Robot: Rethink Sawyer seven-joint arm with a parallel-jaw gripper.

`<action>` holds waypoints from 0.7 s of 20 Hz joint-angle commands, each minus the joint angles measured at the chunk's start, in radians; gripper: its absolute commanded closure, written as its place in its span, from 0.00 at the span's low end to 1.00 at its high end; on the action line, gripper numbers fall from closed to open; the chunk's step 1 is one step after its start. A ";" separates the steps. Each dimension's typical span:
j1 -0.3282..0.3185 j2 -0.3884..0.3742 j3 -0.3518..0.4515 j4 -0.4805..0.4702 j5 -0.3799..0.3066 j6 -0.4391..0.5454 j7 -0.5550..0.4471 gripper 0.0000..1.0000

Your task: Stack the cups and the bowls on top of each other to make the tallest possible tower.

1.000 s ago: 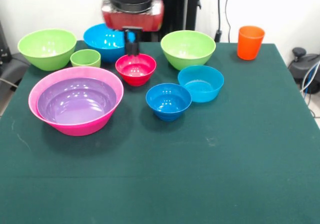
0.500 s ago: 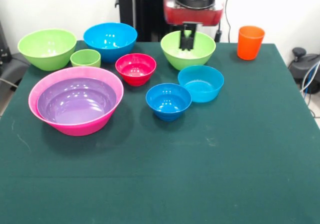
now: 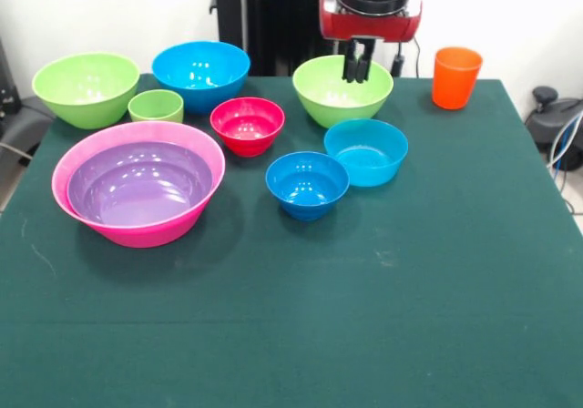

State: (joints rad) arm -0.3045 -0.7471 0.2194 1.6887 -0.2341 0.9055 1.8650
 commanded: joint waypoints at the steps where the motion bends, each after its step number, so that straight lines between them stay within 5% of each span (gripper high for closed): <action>1: -0.024 -0.022 -0.038 0.117 0.026 0.090 0.081 1.00; 14: -0.129 -0.157 -0.072 0.220 -0.006 0.128 -0.038 1.00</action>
State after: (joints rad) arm -0.3981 -0.8520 0.1573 1.8072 -0.2312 0.9412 1.8650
